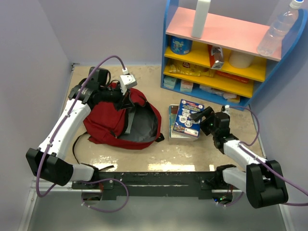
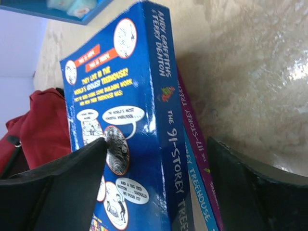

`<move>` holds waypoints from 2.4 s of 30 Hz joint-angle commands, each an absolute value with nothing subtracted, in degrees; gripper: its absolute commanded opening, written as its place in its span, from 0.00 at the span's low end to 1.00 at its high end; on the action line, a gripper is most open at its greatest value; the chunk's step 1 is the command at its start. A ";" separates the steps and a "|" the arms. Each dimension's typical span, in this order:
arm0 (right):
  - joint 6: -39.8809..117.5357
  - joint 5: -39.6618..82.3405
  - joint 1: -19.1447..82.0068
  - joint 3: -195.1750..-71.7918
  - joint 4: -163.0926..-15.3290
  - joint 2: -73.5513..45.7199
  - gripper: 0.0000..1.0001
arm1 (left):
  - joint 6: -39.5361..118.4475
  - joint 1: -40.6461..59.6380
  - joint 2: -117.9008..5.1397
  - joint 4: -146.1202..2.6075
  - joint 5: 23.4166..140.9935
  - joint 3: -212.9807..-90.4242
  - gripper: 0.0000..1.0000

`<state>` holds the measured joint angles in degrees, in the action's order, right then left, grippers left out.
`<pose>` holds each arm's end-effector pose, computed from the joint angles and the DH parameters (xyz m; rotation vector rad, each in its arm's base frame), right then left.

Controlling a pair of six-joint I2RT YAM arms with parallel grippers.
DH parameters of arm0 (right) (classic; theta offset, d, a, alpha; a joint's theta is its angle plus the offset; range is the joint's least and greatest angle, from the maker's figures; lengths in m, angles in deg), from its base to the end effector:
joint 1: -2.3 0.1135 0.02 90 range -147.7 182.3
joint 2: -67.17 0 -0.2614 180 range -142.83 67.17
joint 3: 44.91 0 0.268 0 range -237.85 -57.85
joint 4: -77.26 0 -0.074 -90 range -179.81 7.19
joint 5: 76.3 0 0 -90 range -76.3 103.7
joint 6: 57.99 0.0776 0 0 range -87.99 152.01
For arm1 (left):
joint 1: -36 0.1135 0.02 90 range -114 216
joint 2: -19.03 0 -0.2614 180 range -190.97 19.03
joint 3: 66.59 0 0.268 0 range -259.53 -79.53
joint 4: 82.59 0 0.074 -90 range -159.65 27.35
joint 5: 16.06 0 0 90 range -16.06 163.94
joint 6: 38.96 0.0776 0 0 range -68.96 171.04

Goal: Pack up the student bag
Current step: Pick up the book from the center of the board, then place the book in the student bag.

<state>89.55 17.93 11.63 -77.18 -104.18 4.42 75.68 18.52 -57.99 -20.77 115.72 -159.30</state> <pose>0.2592 0.0484 0.1365 0.8444 2.0029 0.7717 0.2808 -0.1426 0.3456 1.1185 1.9531 -0.7914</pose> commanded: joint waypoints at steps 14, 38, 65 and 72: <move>89.94 9.57 11.44 -80.16 -98.25 20.84 0.02 | 76.00 18.51 -57.17 -21.14 117.89 -159.51 0.00; 105.48 50.61 12.93 -84.48 -122.40 16.55 0.00 | 73.54 18.51 -58.84 -25.35 116.48 -159.25 0.00; 100.22 46.84 35.08 -100.65 -131.03 -21.16 0.00 | 73.27 18.51 -57.62 -24.21 116.22 -160.57 0.00; 100.65 43.32 36.32 -110.31 -130.32 -28.63 0.00 | 74.24 18.51 -58.05 -22.03 116.48 -161.88 0.00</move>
